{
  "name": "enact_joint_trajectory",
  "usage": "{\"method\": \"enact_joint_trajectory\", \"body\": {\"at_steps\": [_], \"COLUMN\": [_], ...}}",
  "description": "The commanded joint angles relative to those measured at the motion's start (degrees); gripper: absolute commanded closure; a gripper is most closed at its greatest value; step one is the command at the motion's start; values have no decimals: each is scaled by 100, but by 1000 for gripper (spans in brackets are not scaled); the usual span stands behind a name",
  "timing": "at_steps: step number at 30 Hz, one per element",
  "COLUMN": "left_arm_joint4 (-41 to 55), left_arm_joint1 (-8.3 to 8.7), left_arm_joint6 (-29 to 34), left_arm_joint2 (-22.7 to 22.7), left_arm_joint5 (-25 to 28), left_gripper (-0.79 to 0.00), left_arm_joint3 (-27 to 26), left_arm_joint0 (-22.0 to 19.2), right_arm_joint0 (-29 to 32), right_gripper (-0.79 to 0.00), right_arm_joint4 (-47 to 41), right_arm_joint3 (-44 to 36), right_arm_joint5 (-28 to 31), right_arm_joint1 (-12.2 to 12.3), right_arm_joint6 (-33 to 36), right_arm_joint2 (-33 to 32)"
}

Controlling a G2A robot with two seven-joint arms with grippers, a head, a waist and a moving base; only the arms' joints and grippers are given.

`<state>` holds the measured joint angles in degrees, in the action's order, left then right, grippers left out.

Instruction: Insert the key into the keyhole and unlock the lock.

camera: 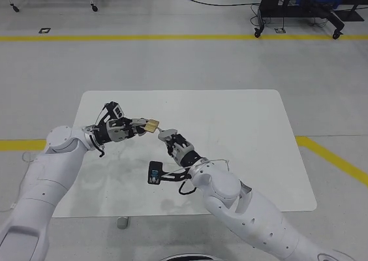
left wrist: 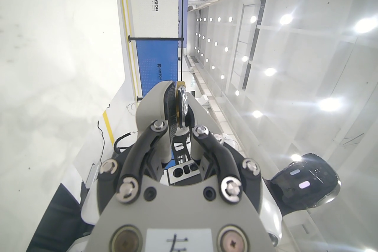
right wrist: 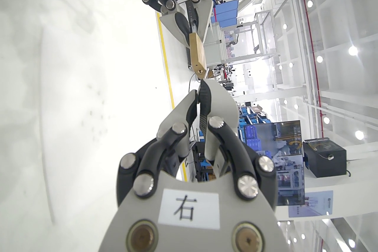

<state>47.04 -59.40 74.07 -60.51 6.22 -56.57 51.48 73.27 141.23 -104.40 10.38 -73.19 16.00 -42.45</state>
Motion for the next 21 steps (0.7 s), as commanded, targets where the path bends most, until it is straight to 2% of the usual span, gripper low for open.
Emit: {"method": "enact_joint_trajectory", "body": {"at_steps": [1,10,21], "left_arm_joint4": [19,75,-232], "left_arm_joint1": [-6,-56,-118], "left_arm_joint6": [52,392,486], "left_arm_joint2": [-11,-23,34], "left_arm_joint5": [-59,-75,266], "left_gripper": [0,0,0], "left_arm_joint3": [18,327,519], "left_arm_joint0": [-4,-136,-262], "right_arm_joint0": [24,192,292], "right_gripper": [0,0,0], "right_arm_joint4": [15,152,359], "right_arm_joint3": [-7,-114,-169], "right_arm_joint5": [8,100,255], "right_arm_joint1": [-3,15,9], "right_arm_joint6": [-37,-238,-360], "right_arm_joint2": [-25,-186,-258]}}
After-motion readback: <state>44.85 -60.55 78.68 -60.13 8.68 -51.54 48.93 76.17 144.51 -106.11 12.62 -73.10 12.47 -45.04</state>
